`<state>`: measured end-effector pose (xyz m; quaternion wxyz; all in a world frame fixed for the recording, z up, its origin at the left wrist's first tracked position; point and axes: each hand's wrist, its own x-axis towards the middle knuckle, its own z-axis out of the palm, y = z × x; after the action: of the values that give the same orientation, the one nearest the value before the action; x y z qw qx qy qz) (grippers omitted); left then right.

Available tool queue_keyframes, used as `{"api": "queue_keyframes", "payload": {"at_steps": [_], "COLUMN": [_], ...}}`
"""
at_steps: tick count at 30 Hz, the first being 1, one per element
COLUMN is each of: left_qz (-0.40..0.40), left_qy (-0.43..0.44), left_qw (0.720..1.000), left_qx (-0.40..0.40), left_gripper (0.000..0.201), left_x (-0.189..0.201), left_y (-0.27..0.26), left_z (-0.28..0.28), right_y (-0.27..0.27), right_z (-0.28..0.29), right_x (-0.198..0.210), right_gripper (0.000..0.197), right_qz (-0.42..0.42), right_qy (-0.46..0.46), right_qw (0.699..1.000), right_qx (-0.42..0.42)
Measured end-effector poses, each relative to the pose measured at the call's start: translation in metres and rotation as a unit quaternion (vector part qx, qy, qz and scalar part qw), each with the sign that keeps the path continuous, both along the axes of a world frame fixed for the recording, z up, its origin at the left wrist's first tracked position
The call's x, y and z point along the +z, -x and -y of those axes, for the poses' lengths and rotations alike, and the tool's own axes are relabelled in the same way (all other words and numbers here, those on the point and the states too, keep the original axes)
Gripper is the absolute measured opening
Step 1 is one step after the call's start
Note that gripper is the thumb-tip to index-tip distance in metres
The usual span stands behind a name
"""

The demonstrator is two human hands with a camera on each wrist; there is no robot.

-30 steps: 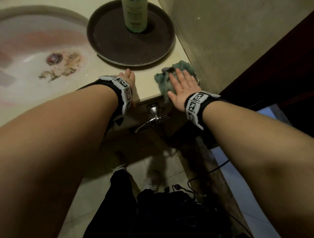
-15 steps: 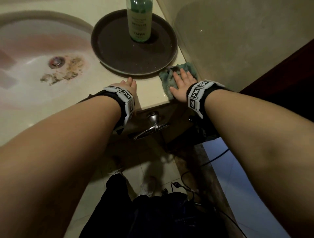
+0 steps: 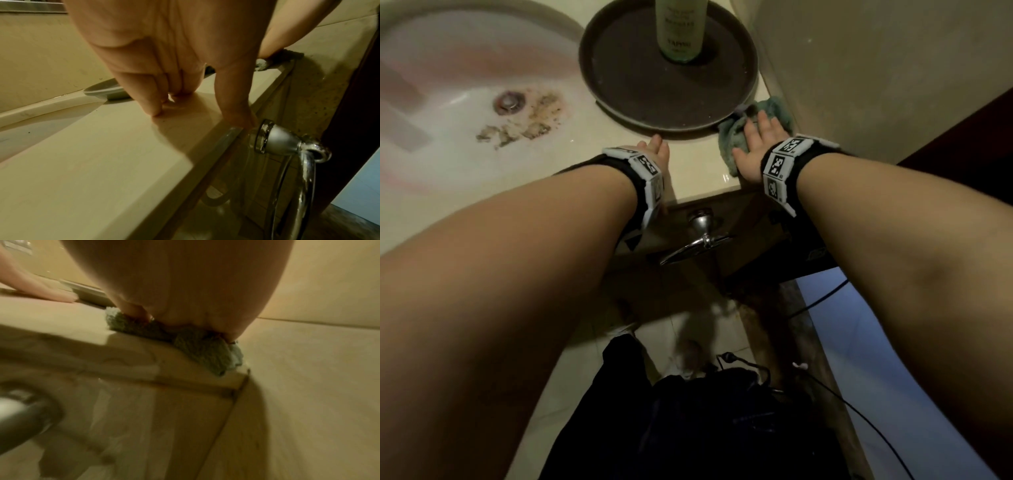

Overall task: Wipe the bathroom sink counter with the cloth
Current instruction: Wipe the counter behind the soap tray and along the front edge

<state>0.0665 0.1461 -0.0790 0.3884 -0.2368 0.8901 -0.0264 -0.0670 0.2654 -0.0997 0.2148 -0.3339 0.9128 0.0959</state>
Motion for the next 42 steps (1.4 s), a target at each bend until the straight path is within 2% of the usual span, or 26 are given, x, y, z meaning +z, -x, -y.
{"api": "queue_keyframes", "payload": {"at_steps": [7, 13, 16, 18, 21, 23, 26, 28, 35, 40, 42], "left_qz": [0.003, -0.014, -0.017, -0.017, -0.081, -0.108, -0.017, 0.014, 0.032, 0.039, 0.032], "left_qy": [0.022, 0.019, 0.019, 0.022, -0.026, -0.048, 0.016, 0.043, 0.053, 0.066, 0.063], "left_qw": [0.999, 0.999, 0.998, 0.998, 0.995, 0.992, 0.997, 0.995, 0.994, 0.992, 0.993], "left_qx": [-0.023, -0.044, -0.051, -0.061, -0.052, -0.050, -0.074, -0.091, -0.087, -0.105, -0.096], "left_gripper": [0.119, 0.119, 0.122, 0.117, 0.105, 0.102, 0.110, 0.118, 0.132, 0.125, 0.130], "left_x": [0.005, -0.002, -0.010, -0.014, -0.011, -0.008, -0.011, -0.016, -0.015, -0.011, -0.016], "left_y": [-0.002, -0.007, -0.007, -0.008, -0.013, -0.013, -0.007, -0.004, 0.002, 0.005, 0.007], "left_z": [-0.008, 0.000, 0.005, 0.010, 0.012, 0.012, 0.012, 0.015, 0.018, 0.010, 0.014], "right_y": [-0.025, -0.045, -0.070, -0.089, -0.101, -0.097, -0.087, -0.080, -0.029, -0.020, -0.015], "right_z": [-0.032, -0.028, -0.017, -0.008, 0.000, -0.003, -0.010, -0.014, -0.035, -0.024, -0.016], "right_x": [-0.008, -0.007, -0.007, -0.009, -0.013, -0.013, -0.013, -0.013, -0.008, -0.005, -0.003], "right_gripper": [0.065, 0.066, 0.067, 0.067, 0.067, 0.066, 0.065, 0.066, 0.066, 0.065, 0.066], "right_qz": [-0.007, -0.013, -0.017, -0.014, -0.008, 0.002, 0.009, 0.012, 0.026, 0.039, 0.041], "right_qy": [0.039, 0.033, 0.030, 0.033, 0.041, 0.048, 0.050, 0.045, 0.027, 0.023, 0.021], "right_qw": [0.999, 0.998, 0.999, 0.999, 0.999, 0.998, 0.997, 0.997, 0.999, 0.997, 0.997], "right_qx": [-0.028, -0.047, -0.010, 0.021, 0.029, 0.033, 0.055, 0.055, -0.031, -0.055, -0.058]}}
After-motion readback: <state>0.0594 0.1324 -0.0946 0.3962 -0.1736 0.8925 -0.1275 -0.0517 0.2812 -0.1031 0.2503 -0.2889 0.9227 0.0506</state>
